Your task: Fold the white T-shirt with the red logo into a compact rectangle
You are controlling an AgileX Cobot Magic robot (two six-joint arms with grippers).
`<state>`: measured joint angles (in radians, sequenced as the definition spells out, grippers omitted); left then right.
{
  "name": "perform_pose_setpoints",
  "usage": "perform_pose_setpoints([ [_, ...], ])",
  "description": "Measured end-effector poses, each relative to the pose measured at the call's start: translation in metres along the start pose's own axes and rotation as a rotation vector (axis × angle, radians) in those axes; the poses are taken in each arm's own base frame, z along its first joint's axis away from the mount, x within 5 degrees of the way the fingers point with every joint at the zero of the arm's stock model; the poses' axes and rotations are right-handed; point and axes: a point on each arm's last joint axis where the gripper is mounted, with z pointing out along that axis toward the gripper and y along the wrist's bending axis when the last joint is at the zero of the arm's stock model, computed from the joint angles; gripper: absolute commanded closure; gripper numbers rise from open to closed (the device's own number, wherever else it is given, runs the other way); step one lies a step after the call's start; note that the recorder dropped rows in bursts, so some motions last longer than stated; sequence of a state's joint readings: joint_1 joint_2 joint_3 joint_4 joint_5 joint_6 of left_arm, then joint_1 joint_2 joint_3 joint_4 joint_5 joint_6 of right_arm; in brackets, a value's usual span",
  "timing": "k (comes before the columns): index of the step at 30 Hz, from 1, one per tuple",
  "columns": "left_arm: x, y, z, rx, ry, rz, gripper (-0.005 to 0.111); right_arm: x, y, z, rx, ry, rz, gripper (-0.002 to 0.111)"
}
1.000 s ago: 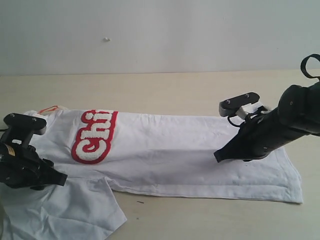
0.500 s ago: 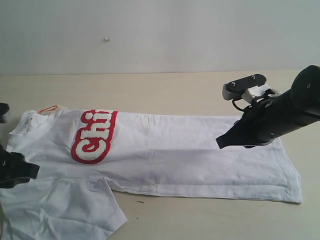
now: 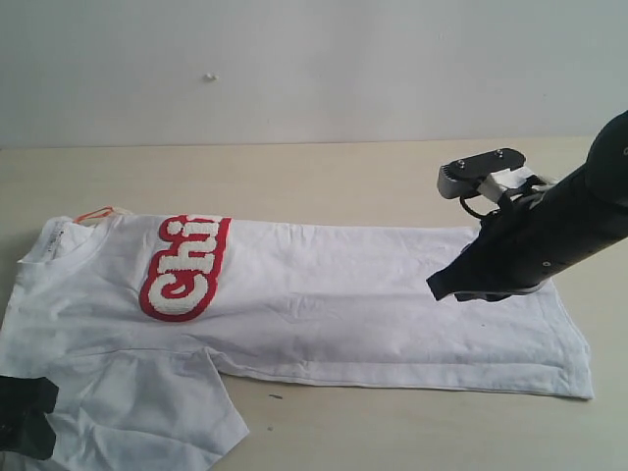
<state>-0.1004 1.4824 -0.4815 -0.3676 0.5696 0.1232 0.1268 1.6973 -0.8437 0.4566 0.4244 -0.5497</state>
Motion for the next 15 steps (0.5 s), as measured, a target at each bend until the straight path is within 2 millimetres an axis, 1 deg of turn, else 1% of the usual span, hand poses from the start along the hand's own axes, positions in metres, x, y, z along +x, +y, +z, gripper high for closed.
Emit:
perform_pose_setpoints([
  [2, 0.001, 0.0, 0.005, 0.003, 0.026, -0.007, 0.043, 0.0, 0.0, 0.0, -0.001, 0.001, 0.0, 0.097],
  [4, 0.001, 0.0, 0.01, 0.01, 0.047, -0.015, 0.049, 0.0, 0.0, 0.0, -0.001, 0.001, 0.0, 0.097],
  [6, 0.001, -0.001, 0.013, 0.027, 0.057, -0.024, 0.058, 0.0, 0.0, 0.0, -0.001, 0.001, 0.0, 0.097],
  [9, 0.0, -0.003, 0.015, 0.059, 0.063, -0.026, 0.076, 0.0, 0.0, 0.0, -0.001, 0.001, 0.0, 0.097],
  [12, 0.0, -0.006, 0.016, 0.091, 0.071, -0.011, 0.095, 0.0, 0.0, 0.0, -0.001, 0.001, 0.0, 0.097],
  [13, 0.001, -0.007, 0.016, 0.099, 0.074, -0.008, 0.103, 0.0, 0.0, 0.0, -0.001, 0.001, 0.0, 0.097],
  [14, 0.001, -0.008, 0.016, 0.109, 0.081, 0.004, 0.106, 0.0, 0.0, 0.0, -0.001, 0.001, 0.0, 0.097],
  [15, 0.002, -0.008, 0.016, 0.115, 0.083, 0.01, 0.107, 0.0, 0.0, 0.0, -0.001, 0.001, 0.0, 0.097],
])
